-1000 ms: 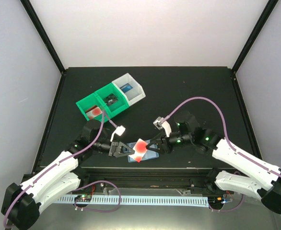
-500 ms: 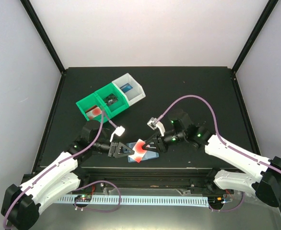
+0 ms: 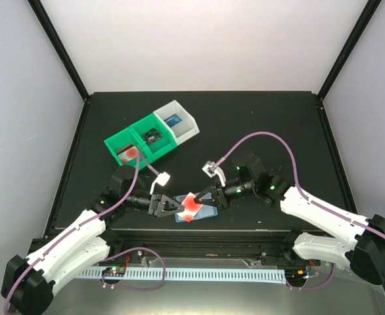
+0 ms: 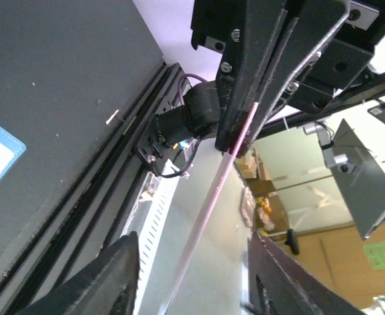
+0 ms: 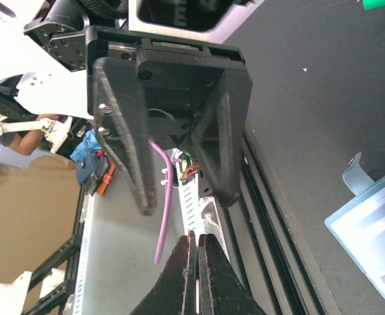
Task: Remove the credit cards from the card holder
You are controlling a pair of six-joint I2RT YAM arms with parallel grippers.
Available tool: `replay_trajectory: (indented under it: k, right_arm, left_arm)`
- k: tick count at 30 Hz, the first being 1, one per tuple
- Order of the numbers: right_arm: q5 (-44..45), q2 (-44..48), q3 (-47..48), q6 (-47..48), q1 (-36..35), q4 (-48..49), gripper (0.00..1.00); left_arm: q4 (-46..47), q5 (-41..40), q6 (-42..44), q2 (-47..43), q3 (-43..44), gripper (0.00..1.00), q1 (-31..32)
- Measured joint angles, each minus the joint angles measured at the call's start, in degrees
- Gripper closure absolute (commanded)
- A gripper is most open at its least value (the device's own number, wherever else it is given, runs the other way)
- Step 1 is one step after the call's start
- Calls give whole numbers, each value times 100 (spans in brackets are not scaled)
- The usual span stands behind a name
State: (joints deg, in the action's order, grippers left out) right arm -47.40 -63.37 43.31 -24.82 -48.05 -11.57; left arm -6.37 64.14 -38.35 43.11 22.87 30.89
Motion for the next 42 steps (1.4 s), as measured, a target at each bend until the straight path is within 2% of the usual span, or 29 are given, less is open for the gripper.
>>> replay_trajectory:
  k: [4, 7, 11, 17, 20, 24, 27, 32, 42]
  right_arm:
    - [-98, 28, -166, -317, 72, 402, 99]
    - [-144, 55, -267, -660, 101, 815, 99]
    - [-173, 116, -435, -1263, 157, 1563, 99]
    - [-24, 0, -754, -2603, 221, 3042, 99]
    - [149, -313, -826, -3327, 225, 3895, 99]
    - [348, -800, -846, -4122, 223, 4863, 99]
    - [483, -1036, -852, -4496, 225, 5316, 99]
    - [704, -1082, -970, -4778, 223, 5733, 99]
    - [966, -896, -1104, -4837, 225, 5731, 99]
  left_arm:
    - [92, -278, -240, -201, 11, 35, 0]
    - [92, -636, -391, -428, 15, 30, 0]
    - [201, -1226, -789, -866, 11, 27, 0]
    - [608, -1766, -1366, -1471, -118, 29, 0]
    - [870, -1941, -1681, -1626, -286, 32, 0]
    - [1088, -2157, -1993, -1757, -498, 47, 0]
    - [1134, -2282, -2124, -1779, -533, 54, 0]
    - [1231, -2428, -2288, -1805, -544, 64, 0]
    - [1532, -2754, -2750, -2011, -772, 82, 0]
